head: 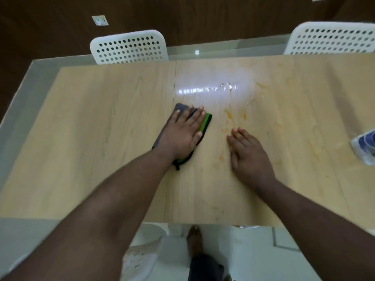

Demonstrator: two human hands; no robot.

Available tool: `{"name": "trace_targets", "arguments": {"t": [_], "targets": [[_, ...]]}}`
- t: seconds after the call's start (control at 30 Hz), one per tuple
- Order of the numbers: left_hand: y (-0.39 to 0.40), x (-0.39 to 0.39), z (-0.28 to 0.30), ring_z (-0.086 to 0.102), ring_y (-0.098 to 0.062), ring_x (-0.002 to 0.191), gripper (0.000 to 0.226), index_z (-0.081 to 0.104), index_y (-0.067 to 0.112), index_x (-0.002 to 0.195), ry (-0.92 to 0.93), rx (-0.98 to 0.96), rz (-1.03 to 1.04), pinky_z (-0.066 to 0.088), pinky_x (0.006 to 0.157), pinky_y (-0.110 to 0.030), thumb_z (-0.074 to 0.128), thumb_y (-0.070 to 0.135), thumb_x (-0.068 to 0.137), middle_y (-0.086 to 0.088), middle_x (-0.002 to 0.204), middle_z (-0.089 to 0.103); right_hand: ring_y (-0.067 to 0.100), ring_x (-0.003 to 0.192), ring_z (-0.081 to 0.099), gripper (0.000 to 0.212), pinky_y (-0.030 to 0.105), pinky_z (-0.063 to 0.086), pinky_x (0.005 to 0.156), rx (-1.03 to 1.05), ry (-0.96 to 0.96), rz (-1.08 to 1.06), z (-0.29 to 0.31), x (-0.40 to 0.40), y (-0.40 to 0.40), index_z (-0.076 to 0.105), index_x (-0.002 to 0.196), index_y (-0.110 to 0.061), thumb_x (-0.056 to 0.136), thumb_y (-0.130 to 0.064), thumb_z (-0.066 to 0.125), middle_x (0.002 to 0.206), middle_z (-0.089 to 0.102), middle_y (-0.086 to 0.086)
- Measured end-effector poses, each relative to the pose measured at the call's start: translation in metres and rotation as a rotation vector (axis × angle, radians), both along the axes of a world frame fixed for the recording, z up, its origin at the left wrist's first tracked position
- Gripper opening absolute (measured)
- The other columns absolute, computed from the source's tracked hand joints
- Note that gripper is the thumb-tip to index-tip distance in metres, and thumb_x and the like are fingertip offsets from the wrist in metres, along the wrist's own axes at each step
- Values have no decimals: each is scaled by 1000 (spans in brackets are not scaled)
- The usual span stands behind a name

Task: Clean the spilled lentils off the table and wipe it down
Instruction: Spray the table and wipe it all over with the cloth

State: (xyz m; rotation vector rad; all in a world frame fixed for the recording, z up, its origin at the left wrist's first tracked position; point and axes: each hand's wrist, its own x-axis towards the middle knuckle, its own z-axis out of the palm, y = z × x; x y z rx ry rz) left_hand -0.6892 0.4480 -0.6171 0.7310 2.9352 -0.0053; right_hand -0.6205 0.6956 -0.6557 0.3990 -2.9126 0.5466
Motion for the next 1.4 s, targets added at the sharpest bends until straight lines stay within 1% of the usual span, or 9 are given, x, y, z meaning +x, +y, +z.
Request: {"name": "trace_targets", "arguments": {"t": [0.1, 0.23, 0.43, 0.7, 0.77, 0.9, 1.1, 1.2, 1.4], "targets": [[0, 58, -1, -4, -22, 163, 67, 3, 23, 170, 0, -33, -274, 3, 131, -50, 21, 47, 110, 3, 177, 2, 31, 145, 49, 46, 48, 40, 119, -37, 29, -7, -2, -3, 0, 67, 139, -6, 98, -21, 51, 150, 60, 14], [-23, 113, 3, -16, -17, 162, 65, -4, 27, 169, -84, -18, -469, -3, 131, -47, 25, 46, 114, 9, 176, -10, 30, 147, 46, 47, 46, 38, 121, -18, 7, -13, 3, -1, 0, 65, 142, -7, 101, -24, 47, 152, 58, 14], [-8, 79, -4, -10, -18, 163, 64, 0, 25, 169, -11, 11, -43, 11, 129, -53, 20, 45, 112, 7, 176, -6, 27, 151, 42, 48, 44, 33, 124, 5, -25, -28, 8, 2, -4, 61, 146, -10, 104, -27, 46, 156, 53, 10], [-26, 167, 2, -15, -16, 162, 65, -2, 28, 169, -103, -14, -487, 3, 131, -50, 28, 44, 114, 10, 176, -9, 25, 154, 36, 46, 39, 26, 126, -11, -71, -47, 22, 9, -6, 56, 151, -13, 108, -25, 48, 161, 48, 8], [-32, 148, -3, -12, -16, 162, 65, -1, 28, 169, -63, -31, -415, 5, 131, -51, 26, 46, 113, 10, 177, -7, 25, 155, 35, 46, 39, 25, 127, -15, -74, -52, 22, 8, -7, 56, 151, -12, 107, -24, 48, 161, 48, 8], [-18, 122, -12, -12, -18, 163, 65, -2, 25, 169, 5, 9, -24, 10, 129, -54, 19, 45, 111, 7, 176, -7, 24, 155, 35, 47, 41, 26, 128, 5, -75, -62, 15, 6, -7, 55, 152, -13, 107, -26, 45, 162, 47, 7], [-3, 200, -7, -11, -22, 163, 69, 1, 22, 170, -70, -15, -300, 8, 130, -55, 30, 44, 111, 5, 177, -7, 26, 154, 37, 49, 41, 28, 127, -5, -85, -54, 20, 7, -6, 56, 151, -11, 106, -27, 44, 160, 49, 9], [-19, 192, -2, -14, -18, 162, 67, -2, 26, 169, -119, 7, -403, 6, 131, -53, 31, 44, 113, 9, 177, -10, 26, 154, 35, 50, 42, 28, 127, 7, -98, -56, 21, 8, -7, 55, 152, -12, 107, -28, 42, 161, 47, 9], [-9, 108, -19, -11, -18, 163, 66, -3, 25, 169, -4, 26, -111, 7, 130, -54, 19, 45, 111, 7, 177, -8, 28, 153, 38, 46, 41, 28, 126, 2, -55, -61, 13, 5, -6, 59, 148, -9, 105, -21, 50, 158, 51, 12]]}}
